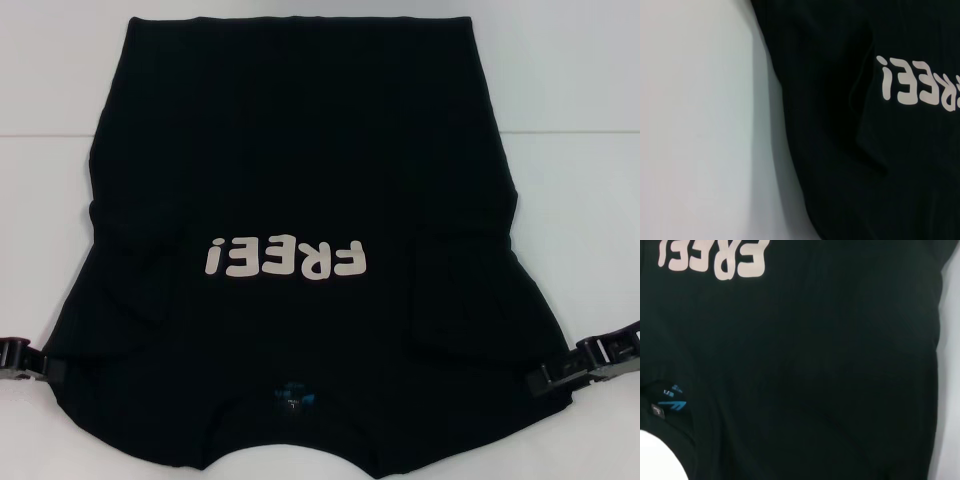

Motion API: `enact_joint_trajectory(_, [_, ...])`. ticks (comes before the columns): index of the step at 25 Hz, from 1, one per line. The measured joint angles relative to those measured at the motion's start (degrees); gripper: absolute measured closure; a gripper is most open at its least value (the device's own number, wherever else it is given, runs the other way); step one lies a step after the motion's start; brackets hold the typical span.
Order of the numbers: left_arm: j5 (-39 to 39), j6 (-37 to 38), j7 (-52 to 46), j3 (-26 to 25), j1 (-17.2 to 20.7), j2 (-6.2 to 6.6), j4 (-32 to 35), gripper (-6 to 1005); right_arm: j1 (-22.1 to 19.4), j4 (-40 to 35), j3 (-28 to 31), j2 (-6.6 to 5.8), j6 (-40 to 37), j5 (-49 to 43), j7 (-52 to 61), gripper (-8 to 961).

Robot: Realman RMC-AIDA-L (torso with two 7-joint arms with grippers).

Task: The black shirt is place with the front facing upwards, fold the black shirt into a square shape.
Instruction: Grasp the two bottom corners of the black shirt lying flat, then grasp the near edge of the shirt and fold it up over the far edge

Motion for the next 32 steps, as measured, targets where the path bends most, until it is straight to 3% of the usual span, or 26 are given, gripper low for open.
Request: enact_joint_trajectory(32, [0.0, -0.2, 0.1, 0.0, -0.1, 0.00, 0.0, 974, 2.6, 2.0, -0.6, 1.88, 0.0, 0.9, -1.6, 194])
